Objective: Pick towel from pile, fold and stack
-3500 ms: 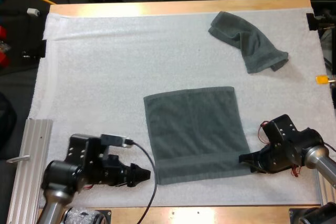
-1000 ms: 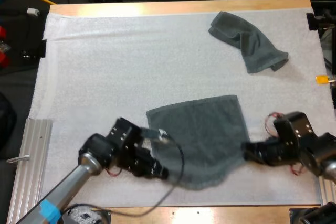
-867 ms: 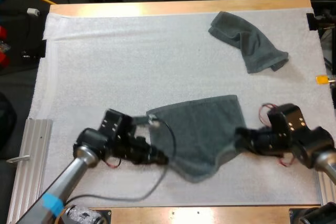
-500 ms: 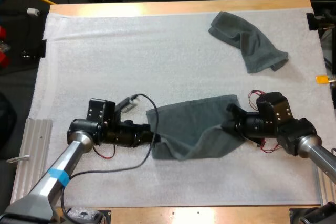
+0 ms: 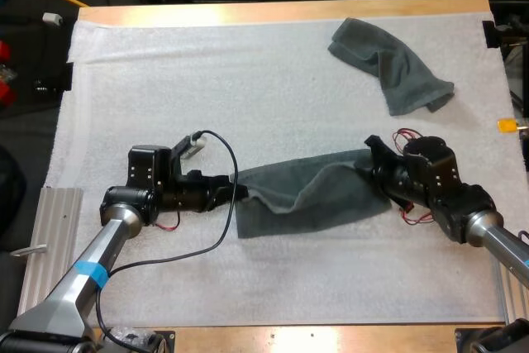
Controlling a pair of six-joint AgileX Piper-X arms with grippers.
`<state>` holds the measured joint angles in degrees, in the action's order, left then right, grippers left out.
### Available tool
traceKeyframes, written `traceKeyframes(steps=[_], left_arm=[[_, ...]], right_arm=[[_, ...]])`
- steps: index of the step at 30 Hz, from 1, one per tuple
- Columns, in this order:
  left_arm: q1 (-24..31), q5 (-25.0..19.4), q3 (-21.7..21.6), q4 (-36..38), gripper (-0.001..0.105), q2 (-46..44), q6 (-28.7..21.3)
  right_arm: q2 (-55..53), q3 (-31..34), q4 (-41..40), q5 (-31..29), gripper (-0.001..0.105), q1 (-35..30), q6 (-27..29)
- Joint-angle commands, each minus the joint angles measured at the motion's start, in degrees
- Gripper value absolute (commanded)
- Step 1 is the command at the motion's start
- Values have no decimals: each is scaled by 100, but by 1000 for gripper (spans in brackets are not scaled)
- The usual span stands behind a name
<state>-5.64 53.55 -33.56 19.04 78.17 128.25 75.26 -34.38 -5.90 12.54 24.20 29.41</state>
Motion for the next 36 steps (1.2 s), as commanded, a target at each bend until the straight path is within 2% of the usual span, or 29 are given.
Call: traceKeyframes(steps=[1, 5, 19, 22, 24, 25, 26, 28, 30, 31, 33, 35, 36], left_arm=[[3, 10, -29, -135, 0, -4, 43], [3, -226, -29, -170, 0, -4, 43], [3, -232, -29, -479, 1, -4, -4], [3, -220, -29, -479, 14, -4, -4], [3, -164, -29, -491, 32, -4, -4], [3, -134, -29, -517, 36, -4, -4], [3, -47, -29, -559, 45, -4, 6], [3, 92, -69, -581, 54, -4, 12], [3, 237, -153, -565, 56, -25, 39], [3, 280, -175, -565, 56, -45, 43], [3, 299, -255, -565, 56, -151, 68], [3, 299, -294, -565, 56, -281, 71], [3, 299, -310, -565, 56, -381, 71]], right_arm=[[-20, -20, 103, -112, 0, -3, -38], [-20, -20, 103, -296, 0, -3, -136], [-20, -20, 137, -357, 0, -3, -103], [-20, -20, 232, -323, 0, -3, -103], [-20, -20, 520, -219, 0, -3, -103], [-20, -20, 637, -193, 0, -3, -113], [-20, -20, 896, -142, 1, -3, -116], [-20, -20, 1295, -72, 8, -3, -115], [-20, -20, 1672, -46, 28, -3, -115], [-20, -20, 1742, -34, 32, -3, -115], [-20, -20, 1845, 25, 57, -3, -101], [-20, -20, 1858, 118, 66, -3, -73], [-20, -20, 1881, 212, 67, -3, -13]])
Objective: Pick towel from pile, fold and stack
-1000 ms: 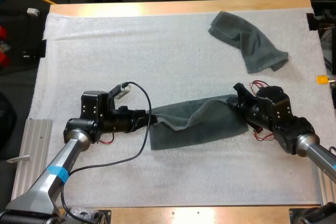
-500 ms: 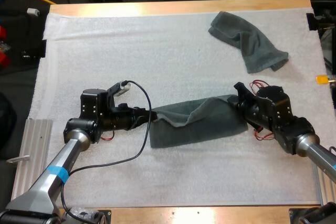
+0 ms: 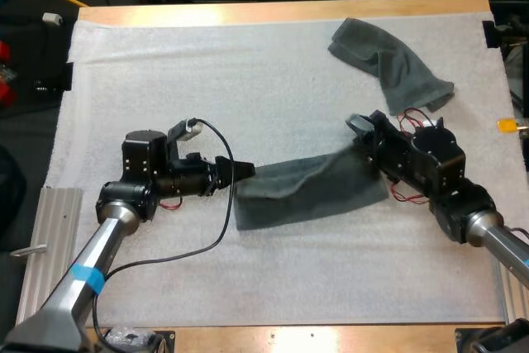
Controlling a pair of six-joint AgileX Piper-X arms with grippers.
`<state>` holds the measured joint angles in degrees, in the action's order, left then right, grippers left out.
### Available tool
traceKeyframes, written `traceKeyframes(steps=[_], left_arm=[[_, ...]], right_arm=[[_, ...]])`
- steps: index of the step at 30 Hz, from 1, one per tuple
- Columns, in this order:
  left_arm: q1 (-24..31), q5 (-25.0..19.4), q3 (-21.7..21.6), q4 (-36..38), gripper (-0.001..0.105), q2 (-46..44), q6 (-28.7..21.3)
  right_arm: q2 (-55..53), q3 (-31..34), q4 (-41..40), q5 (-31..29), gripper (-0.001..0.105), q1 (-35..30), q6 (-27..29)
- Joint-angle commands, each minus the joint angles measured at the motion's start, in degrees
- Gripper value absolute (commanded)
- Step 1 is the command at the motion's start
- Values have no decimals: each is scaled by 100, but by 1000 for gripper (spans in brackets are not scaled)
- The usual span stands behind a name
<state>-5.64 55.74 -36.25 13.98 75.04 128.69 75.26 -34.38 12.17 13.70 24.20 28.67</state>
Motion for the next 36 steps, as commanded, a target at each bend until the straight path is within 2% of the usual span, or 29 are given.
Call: traceKeyframes(steps=[1, 9, 13, 19, 24, 25, 30, 36], left_arm=[[3, 80, -56, -59, 56, -109, 27], [3, 61, -71, 109, 56, -973, 27], [3, 28, -71, 345, 56, -1410, -14], [3, -269, -71, 880, 56, -2354, -117], [3, -728, -71, 1802, 56, -3159, -335], [3, -769, -71, 1903, 56, -3222, -360], [3, -1515, -71, 3117, 56, -3970, -791], [3, -1741, -71, 4240, 56, -4732, -1029]], right_arm=[[-20, -20, 83, 149, 67, -3, 119], [-436, -20, -6, 448, 67, -3, 1059], [-873, -31, -491, 407, 67, -3, 1567], [-1694, -88, -2123, 181, 67, -3, 2745], [-2286, -415, -3737, -244, 67, -3, 3779], [-2323, -453, -3924, -287, 67, -3, 3859], [-2546, -986, -5326, -520, 67, -3, 4604], [-2545, -1612, -6527, -888, 67, -3, 5236]])
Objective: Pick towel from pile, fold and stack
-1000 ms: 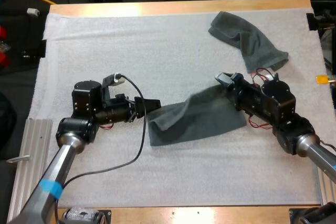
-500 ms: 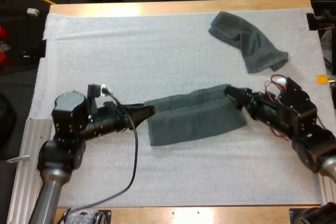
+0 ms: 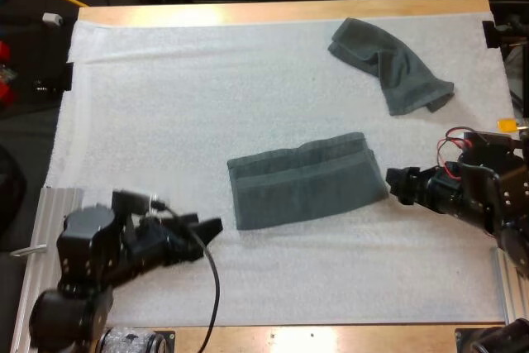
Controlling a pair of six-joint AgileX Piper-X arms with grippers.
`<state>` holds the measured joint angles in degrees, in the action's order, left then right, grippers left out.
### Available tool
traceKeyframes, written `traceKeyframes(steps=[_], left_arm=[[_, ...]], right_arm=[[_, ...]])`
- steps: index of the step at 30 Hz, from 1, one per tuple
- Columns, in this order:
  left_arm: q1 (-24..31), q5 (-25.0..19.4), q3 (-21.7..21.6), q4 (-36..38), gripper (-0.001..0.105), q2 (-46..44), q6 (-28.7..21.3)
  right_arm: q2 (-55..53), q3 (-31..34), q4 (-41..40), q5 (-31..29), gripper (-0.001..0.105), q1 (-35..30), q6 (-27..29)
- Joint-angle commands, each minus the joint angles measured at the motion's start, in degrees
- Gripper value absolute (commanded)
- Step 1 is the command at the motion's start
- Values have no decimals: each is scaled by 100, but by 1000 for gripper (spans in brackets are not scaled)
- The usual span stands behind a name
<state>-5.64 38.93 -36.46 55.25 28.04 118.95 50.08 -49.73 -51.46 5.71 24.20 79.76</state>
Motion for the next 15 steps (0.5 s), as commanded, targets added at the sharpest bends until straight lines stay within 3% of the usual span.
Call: traceKeyframes(steps=[1, 6, 15], left_arm=[[3, -67, -50, 216, 56, -103, -70], [3, -136, -50, 751, 56, -477, -96], [3, -529, -64, 921, 56, -510, -272]], right_arm=[[-27, -123, -213, -105, 67, -3, 188], [7, -250, -414, -248, 67, -3, 277], [964, -250, -316, -248, 67, -3, 574]])
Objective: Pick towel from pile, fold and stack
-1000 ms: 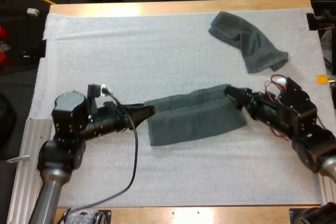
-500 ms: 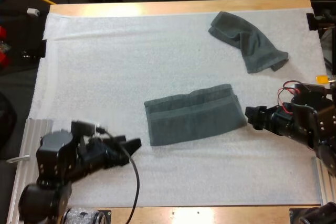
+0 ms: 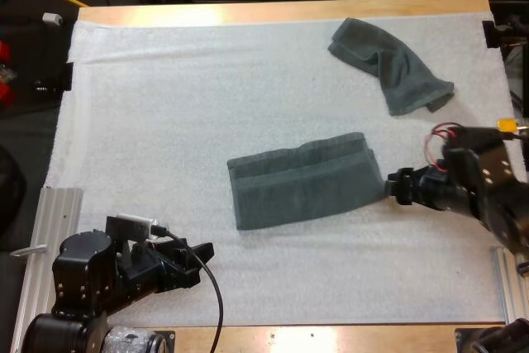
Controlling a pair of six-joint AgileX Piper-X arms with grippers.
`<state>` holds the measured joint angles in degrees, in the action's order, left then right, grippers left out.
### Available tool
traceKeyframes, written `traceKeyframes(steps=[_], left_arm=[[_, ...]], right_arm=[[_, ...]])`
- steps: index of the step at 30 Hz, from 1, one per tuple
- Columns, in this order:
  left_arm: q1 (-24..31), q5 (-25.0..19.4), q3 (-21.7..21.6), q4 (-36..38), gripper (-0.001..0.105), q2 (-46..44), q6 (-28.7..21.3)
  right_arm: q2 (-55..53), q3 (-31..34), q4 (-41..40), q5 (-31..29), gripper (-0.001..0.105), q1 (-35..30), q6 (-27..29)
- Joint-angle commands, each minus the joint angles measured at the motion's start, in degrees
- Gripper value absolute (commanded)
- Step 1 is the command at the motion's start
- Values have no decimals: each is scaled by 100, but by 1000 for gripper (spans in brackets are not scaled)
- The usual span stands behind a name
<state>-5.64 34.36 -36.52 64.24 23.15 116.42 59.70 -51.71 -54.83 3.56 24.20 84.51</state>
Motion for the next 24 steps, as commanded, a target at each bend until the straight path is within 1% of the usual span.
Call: traceKeyframes(steps=[1, 4, 7, 10, 13, 15, 19, 20, 21, 24], left_arm=[[3, -72, -58, 22, 56, -21, -19], [3, -72, -58, 22, 56, -21, -19], [3, -72, -58, 22, 56, -21, -19], [3, -72, -58, 22, 56, -21, -19], [3, -72, -58, 22, 56, -21, -19], [3, -72, -58, 22, 56, -21, -19], [3, -72, -58, 22, 56, -21, -19], [3, -72, -58, 22, 56, -21, -19], [3, -72, -58, 22, 56, -21, -19], [3, -72, -58, 22, 56, -21, -19]], right_arm=[[92, -52, 56, -15, 67, -3, 116], [484, -52, 245, 15, 67, -3, 158], [875, -52, 509, 180, 67, -22, 180], [1217, -52, 718, 584, 67, -258, 180], [1509, -52, 789, 856, 67, -730, 197], [1748, -52, 819, 1260, 67, -1097, 374], [2118, -52, 851, 1830, 67, -1614, 551], [2259, -52, 891, 2118, 67, -1764, 586], [2405, -52, 944, 2430, 67, -1902, 585], [2712, -52, 1074, 2871, 67, -2114, 572]])
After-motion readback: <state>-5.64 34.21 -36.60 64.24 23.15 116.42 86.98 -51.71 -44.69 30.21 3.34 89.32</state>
